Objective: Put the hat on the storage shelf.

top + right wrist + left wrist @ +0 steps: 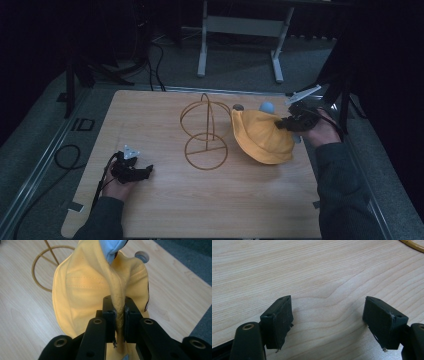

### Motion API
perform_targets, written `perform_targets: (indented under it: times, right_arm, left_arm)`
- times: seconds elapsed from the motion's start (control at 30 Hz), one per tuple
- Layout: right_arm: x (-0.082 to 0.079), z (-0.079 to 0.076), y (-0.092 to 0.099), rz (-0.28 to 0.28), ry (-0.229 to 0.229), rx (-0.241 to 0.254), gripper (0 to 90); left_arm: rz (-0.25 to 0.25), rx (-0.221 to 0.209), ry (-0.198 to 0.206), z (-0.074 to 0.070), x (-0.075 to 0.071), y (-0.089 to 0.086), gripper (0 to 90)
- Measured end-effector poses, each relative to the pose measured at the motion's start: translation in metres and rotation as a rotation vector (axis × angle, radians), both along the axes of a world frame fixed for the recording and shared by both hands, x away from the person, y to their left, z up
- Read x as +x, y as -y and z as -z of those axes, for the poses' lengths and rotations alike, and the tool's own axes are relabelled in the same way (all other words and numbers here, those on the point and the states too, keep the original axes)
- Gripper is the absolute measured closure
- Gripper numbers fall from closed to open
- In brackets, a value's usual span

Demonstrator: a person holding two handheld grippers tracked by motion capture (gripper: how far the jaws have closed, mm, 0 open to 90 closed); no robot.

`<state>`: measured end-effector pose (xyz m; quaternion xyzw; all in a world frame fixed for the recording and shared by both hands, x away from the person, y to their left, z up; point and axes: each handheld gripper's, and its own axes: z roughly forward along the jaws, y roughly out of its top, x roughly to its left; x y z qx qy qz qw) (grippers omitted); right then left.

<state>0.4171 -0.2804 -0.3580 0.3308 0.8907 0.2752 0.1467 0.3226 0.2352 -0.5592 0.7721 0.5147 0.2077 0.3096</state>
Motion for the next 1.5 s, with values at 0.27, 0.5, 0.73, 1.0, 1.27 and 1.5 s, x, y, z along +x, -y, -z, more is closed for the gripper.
perform_targets:
  times: [0.27,0.5,0.73,1.0,1.27,1.5]
  right_arm:
    - [-0.004,-0.009,0.015,0.022,0.036,0.077,83.1]
    - [-0.007,-0.018,0.025,0.032,0.067,0.151,83.3]
    - [-0.010,-0.025,0.028,0.023,0.084,0.225,83.6]
    - [-0.011,-0.034,0.023,0.008,0.101,0.264,84.0]
    - [-0.010,-0.041,0.018,-0.020,0.108,0.316,84.0]
    - [-0.009,-0.045,0.008,-0.045,0.111,0.341,84.0]
  left_arm:
    - [-0.001,0.000,0.000,0.000,0.000,0.000,24.3]
    - [-0.001,-0.001,0.000,0.000,0.000,0.000,24.3]
    - [-0.001,-0.001,-0.001,0.000,0.000,0.000,24.3]
    - [-0.001,-0.001,-0.001,0.000,0.000,0.000,24.3]
    - [0.000,-0.001,-0.001,0.000,0.000,0.000,24.3]
    - [0.001,0.000,-0.003,0.000,0.000,0.000,24.3]
